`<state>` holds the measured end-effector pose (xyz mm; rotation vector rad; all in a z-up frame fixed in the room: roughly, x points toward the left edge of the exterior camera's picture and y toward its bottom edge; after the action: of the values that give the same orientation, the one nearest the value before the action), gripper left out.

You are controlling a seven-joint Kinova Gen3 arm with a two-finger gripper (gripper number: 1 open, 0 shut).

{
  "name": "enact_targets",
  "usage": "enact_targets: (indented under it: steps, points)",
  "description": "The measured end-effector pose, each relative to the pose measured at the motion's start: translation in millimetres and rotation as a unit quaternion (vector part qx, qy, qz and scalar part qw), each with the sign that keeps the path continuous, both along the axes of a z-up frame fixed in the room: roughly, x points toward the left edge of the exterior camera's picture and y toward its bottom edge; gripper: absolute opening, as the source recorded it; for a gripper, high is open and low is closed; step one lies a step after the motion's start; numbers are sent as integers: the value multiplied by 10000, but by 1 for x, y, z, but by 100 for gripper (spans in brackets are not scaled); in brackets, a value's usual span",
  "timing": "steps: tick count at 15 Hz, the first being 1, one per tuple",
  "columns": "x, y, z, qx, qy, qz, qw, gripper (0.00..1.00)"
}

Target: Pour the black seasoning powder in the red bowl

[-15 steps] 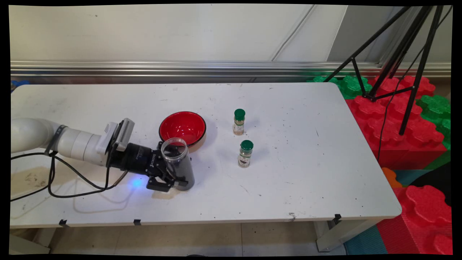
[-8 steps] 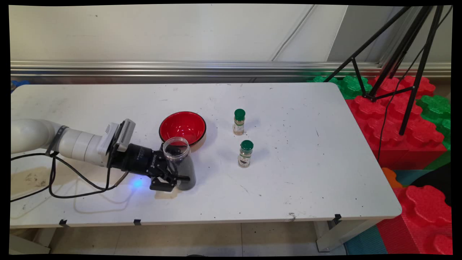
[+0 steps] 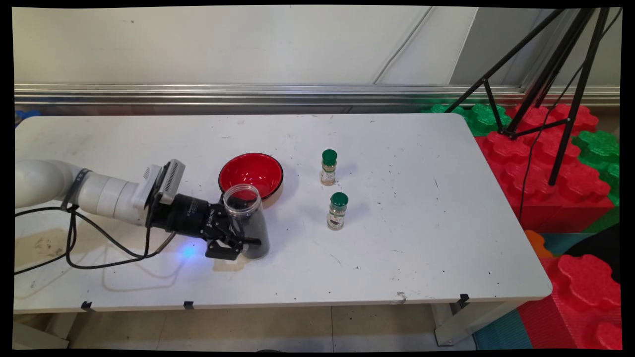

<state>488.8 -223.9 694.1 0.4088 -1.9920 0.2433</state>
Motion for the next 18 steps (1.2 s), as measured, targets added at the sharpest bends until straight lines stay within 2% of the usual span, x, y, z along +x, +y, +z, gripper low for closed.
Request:
enact_targets:
  steps: [5, 10, 18]
  points:
    - [0, -3, 21, -42, 42, 39, 10000, 0]
    - [1, -18, 52, -190, 34, 91, 9998, 0]
    - [18, -50, 88, -691, -238, 122, 9972, 0]
